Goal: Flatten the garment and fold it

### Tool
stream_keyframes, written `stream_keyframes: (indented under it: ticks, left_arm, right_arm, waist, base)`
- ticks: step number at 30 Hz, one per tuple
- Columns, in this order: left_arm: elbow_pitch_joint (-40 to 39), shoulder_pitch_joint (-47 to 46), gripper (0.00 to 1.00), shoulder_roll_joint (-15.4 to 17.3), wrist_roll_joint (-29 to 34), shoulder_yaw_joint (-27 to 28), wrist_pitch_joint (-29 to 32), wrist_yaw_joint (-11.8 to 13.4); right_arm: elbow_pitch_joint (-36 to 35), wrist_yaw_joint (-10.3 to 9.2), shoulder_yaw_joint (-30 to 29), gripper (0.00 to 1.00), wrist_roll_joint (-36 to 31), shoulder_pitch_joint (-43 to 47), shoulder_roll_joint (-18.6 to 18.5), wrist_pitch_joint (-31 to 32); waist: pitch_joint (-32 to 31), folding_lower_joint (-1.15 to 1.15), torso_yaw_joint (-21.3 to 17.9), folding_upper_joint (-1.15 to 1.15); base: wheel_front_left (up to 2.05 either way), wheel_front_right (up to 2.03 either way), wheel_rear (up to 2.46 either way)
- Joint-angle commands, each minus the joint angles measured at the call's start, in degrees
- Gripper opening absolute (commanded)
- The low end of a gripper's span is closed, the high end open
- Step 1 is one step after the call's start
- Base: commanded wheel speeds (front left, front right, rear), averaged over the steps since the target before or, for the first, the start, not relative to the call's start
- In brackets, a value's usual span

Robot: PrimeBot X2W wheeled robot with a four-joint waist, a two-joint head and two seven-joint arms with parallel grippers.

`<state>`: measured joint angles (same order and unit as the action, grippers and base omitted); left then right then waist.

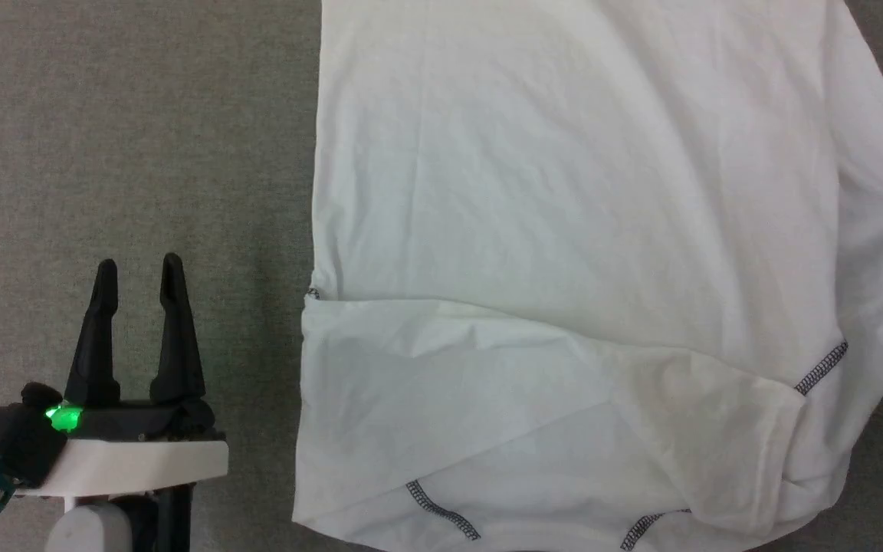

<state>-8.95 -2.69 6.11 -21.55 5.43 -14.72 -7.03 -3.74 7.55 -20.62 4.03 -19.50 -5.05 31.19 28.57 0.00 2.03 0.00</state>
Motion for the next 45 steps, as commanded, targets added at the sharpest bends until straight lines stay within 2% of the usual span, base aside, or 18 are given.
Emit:
stream_keyframes:
  ticks: [1, 8, 12, 13, 14, 15, 18, 23, 28, 32, 37, 45]
  left_arm:
    - [0.17, 0.03, 1.00, 0.24, 0.47, -0.10, -0.28, -0.39]
    - [0.77, 1.56, 1.00, 0.07, 0.69, -0.57, -0.28, -0.41]
    - [0.67, 2.35, 1.00, 0.14, 0.75, -0.46, -0.28, -0.41]
    - [0.63, 2.53, 1.00, 0.20, 0.79, -0.43, -0.28, -0.41]
    - [0.56, 2.69, 1.00, 0.28, 0.84, -0.44, -0.28, -0.41]
    - [0.50, 2.83, 1.00, 0.35, 0.90, -0.48, -0.28, -0.41]
    - [0.14, 3.14, 1.00, 0.59, 0.98, -0.57, -0.15, -0.31]
    - [-1.01, 3.32, 1.00, 1.01, 0.86, -0.41, 0.10, -0.07]
    - [-2.14, 2.70, 1.00, 1.49, 0.67, -0.18, 0.12, 0.05]
    - [-2.87, 1.62, 1.00, 1.90, 0.52, -0.43, 0.13, 0.03]
    - [-3.06, -0.24, 1.00, 2.55, 0.13, -1.23, 0.19, -0.06]
    - [-2.48, -2.15, 1.00, 3.30, -0.43, -1.79, 0.05, -0.15]
  right_arm:
    - [0.06, -0.06, -0.60, 0.00, 0.08, 1.22, 0.23, -0.28]
    - [-0.24, -0.06, -7.75, 0.00, 1.23, 9.12, 1.77, -1.16]
    - [0.96, -0.06, -8.96, 0.00, 1.73, 12.04, 2.08, -2.52]
    - [1.48, -0.06, -8.94, 0.03, 1.95, 12.29, 2.11, -3.09]
    - [2.01, -0.06, -8.93, 0.70, 2.46, 12.25, 2.13, -3.81]
    - [2.42, -0.06, -8.73, 1.00, 2.71, 12.09, 2.14, -4.60]
    - [2.00, -0.06, -7.25, 1.00, 2.69, 10.98, 2.15, -6.29]
    - [-4.51, -0.06, -4.92, 1.00, 2.42, 7.12, 2.05, -5.77]
    - [-8.76, -0.06, -0.64, 1.00, 0.25, 2.27, -2.60, -2.34]
    - [-7.05, -0.06, 2.29, 1.00, -0.79, -2.75, -5.75, 0.44]
    - [-2.14, -0.06, 3.20, 1.00, -1.87, -8.50, -7.92, 2.80]
    - [3.51, -0.06, 3.37, 1.00, -2.42, -13.28, -8.68, 4.20]
  waist:
    - [-1.08, 0.00, -0.18, 0.00]
    - [-3.72, 0.00, -0.23, 0.00]
    - [-4.49, 0.00, -0.52, 0.00]
    - [-4.63, 0.00, -0.66, 0.00]
    - [-4.74, 0.00, -0.79, 0.00]
    - [-4.85, 0.00, -0.91, 0.00]
    - [-5.05, 0.00, -1.29, 0.00]
    - [-4.29, 0.00, -1.77, 0.00]
    - [-2.04, 0.00, -1.95, 0.00]
    - [0.73, 0.00, -1.57, 0.00]
    - [4.13, 0.00, -0.49, 0.00]
    - [7.46, 0.00, 0.96, 0.00]
  base:
    - [0.00, 0.00, 0.00]
    - [0.00, 0.00, 0.00]
    - [0.00, 0.00, 0.00]
    - [0.00, 0.00, 0.00]
    - [0.00, 0.00, 0.00]
    - [0.00, 0.00, 0.00]
    - [0.00, 0.00, 0.00]
    - [0.00, 0.00, 0.00]
    - [0.00, 0.00, 0.00]
    - [0.00, 0.00, 0.00]
    - [0.00, 0.00, 0.00]
    - [0.00, 0.00, 0.00]
